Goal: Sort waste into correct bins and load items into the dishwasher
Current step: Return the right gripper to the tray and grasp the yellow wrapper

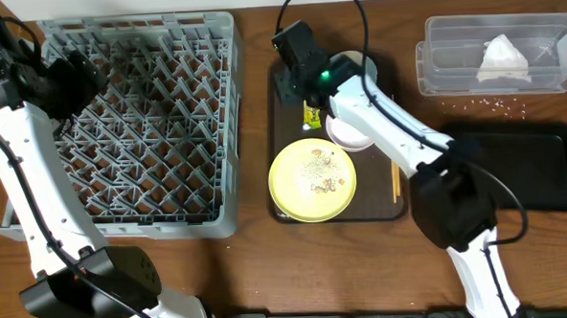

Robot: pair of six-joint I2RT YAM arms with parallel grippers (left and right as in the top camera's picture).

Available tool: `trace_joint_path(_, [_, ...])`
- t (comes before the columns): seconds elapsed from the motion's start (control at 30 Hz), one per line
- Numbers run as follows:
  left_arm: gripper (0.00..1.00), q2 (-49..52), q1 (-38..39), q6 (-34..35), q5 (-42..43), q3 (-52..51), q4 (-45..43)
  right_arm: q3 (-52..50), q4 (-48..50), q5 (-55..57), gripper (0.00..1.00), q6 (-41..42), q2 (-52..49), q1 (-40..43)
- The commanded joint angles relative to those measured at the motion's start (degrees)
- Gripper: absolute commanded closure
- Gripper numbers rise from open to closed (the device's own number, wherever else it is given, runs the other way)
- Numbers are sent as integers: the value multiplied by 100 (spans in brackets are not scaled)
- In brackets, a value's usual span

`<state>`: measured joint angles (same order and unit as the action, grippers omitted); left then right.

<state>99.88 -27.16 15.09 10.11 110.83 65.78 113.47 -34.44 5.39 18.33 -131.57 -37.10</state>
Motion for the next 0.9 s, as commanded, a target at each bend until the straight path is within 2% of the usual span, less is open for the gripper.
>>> trace_joint_path(0.0, [2,9,11,24,-33,-24,17,7,-28,498,45,179,-479,-122])
trace_joint_path(0.43, [2,9,11,24,-33,-24,17,4,-125,984,55,177,-1003,-170])
trace_joint_path(0.57, [2,9,11,24,-33,-24,17,4,-138,988,71,175,-1012,-170])
trace_joint_path(0.63, [2,9,11,24,-33,-24,17,4,-138,986,77,177,-1012,-170])
trace_joint_path(0.87, [2,9,11,24,-33,-24,17,4,-160,986,77,175,-1176,-170])
